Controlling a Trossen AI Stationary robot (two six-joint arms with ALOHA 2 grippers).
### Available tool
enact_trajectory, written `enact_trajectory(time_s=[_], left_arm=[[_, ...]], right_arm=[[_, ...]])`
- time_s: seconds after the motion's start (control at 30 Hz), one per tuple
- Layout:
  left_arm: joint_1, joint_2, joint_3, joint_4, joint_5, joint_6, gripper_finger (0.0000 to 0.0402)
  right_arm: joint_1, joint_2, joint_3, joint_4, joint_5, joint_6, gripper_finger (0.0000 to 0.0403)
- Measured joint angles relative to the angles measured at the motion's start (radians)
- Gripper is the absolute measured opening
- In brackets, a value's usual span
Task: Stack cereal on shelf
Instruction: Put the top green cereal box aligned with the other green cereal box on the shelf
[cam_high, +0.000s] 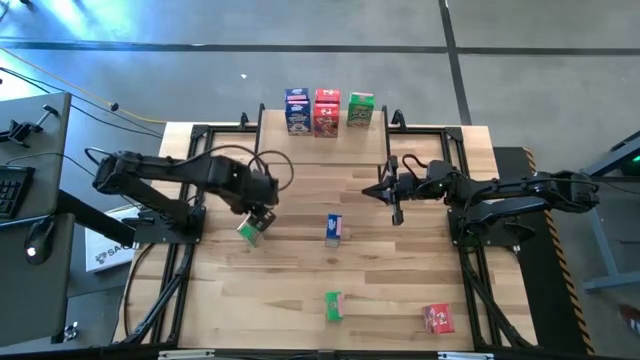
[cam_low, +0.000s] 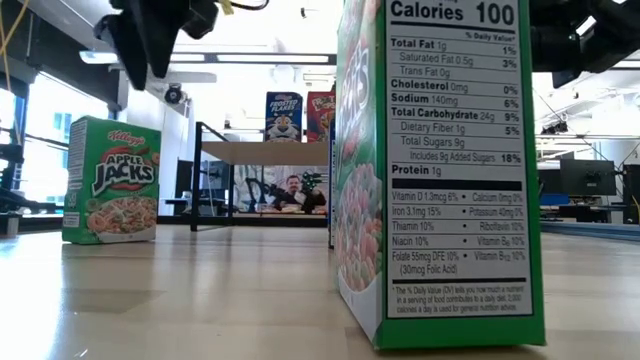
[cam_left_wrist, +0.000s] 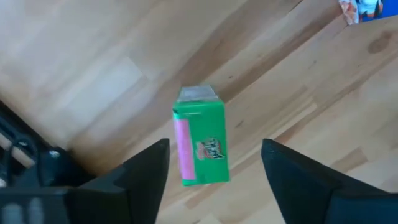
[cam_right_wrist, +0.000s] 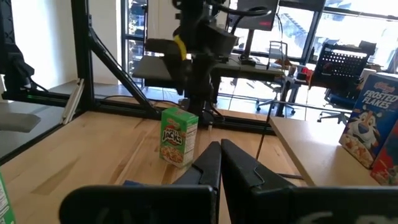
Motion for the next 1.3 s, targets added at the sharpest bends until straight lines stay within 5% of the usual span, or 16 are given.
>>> enact_trajectory(time_s=[0.33, 0.73, 1.3], left_arm=[[-0.115, 0.0, -0.195, 0.057, 0.03, -0.183, 0.0275], [-0.128, -0.003, -0.262, 0.189, -0.002, -0.197, 0.0275], [-0.071, -0.072, -0.226, 0.169, -0.03, -0.079, 0.0275]], right_arm=[[0.001, 0.0, 0.0, -0.012, -0.007, -0.008, 0.0], [0.001, 0.0, 0.0, -0.008, -0.007, -0.009, 0.0], [0.001, 0.0, 0.0, 0.01, -0.007, -0.009, 0.0]])
